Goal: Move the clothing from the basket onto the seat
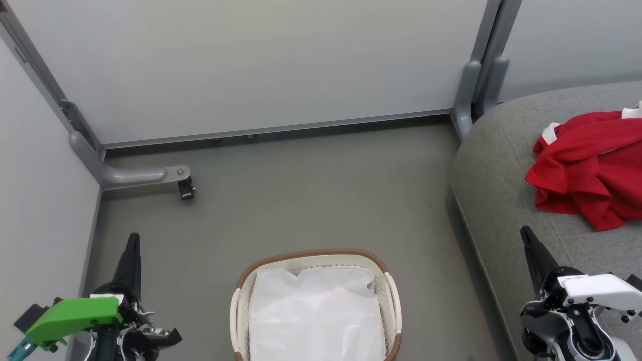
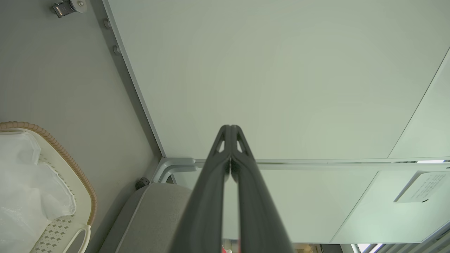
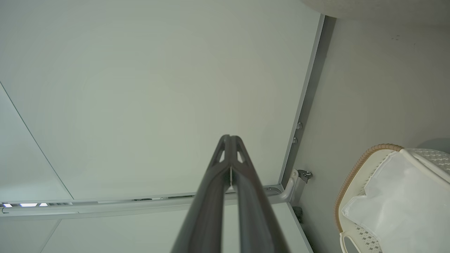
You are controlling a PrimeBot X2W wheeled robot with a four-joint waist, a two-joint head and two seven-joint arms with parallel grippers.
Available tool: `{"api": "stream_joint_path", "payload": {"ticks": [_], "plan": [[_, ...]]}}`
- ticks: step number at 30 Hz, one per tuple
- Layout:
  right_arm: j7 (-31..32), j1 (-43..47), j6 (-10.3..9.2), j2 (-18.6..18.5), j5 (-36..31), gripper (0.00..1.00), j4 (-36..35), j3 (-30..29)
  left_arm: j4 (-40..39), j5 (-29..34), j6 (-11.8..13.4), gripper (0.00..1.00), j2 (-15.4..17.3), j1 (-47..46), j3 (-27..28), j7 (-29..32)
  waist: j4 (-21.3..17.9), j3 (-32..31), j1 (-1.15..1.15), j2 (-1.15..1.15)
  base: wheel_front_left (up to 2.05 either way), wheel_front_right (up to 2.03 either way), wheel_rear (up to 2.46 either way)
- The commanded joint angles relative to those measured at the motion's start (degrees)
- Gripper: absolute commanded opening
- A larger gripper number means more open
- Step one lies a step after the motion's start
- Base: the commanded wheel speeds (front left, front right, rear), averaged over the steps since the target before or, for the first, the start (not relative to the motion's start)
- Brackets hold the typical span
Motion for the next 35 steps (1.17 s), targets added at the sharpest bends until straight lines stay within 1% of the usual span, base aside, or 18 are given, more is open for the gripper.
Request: {"api": "stream_joint_path", "payload": {"ticks": [1, 35], "plan": [[0.2, -0.5, -0.02, -0.3, 0.2, 0.00, -0.2, -0.1, -0.1, -0.2, -0.3, 0.00, 0.1, -0.6, 0.1, 0.2, 0.0, 0.0, 0.00, 0.00, 0.00, 0.00, 0.00], [0.1, -0.5, -0.02, -0.3, 0.2, 0.00, -0.2, -0.1, -0.1, -0.2, -0.3, 0.00, 0.1, -0.6, 0.1, 0.2, 0.0, 0.0, 0.00, 0.00, 0.00, 0.00, 0.00]]}}
